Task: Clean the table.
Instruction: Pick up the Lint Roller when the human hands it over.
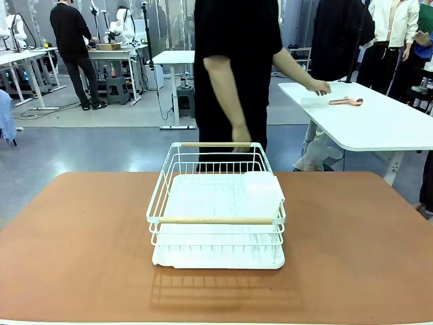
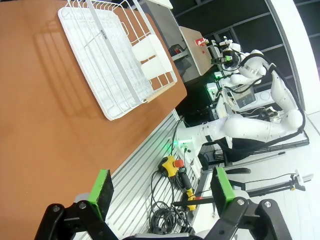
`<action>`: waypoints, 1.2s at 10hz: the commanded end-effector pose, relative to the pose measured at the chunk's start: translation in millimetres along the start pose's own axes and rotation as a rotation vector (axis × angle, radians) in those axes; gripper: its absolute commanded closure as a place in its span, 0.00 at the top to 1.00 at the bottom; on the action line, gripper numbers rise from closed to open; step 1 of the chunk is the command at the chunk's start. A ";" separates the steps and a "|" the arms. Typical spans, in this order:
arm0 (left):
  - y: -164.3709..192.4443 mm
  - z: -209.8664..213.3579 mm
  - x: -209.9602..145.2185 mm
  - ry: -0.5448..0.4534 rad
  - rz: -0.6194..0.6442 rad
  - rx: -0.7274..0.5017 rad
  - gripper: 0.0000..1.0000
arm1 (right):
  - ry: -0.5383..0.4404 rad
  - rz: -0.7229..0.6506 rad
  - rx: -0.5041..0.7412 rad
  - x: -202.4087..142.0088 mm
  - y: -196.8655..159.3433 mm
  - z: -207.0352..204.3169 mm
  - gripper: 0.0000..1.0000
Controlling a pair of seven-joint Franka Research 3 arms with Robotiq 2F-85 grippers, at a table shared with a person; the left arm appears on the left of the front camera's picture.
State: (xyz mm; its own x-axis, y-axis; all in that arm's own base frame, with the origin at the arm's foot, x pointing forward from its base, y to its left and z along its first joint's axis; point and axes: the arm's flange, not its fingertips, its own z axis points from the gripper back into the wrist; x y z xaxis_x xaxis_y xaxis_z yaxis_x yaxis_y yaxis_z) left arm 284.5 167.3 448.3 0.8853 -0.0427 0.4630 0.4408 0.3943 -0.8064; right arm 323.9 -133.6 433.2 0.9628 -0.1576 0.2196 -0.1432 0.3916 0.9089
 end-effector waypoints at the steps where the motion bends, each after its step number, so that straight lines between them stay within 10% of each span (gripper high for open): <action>1: -1.8 -0.1 -2.5 -0.012 -0.013 -0.011 1.00 | -0.008 0.013 0.015 -0.7 1.9 -0.6 1.00; 12: -1.8 -0.1 -2.5 -0.012 -0.013 -0.011 1.00 | -0.008 0.013 0.015 -0.7 1.9 -0.6 1.00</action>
State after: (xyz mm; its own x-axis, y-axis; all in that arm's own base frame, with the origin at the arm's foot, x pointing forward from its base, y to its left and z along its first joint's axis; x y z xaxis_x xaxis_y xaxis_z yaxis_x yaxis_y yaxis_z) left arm 284.5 167.3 448.3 0.8853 -0.0427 0.4630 0.4407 0.3943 -0.8064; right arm 323.9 -133.5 433.2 0.9628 -0.1576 0.2196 -0.1432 0.3917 0.9089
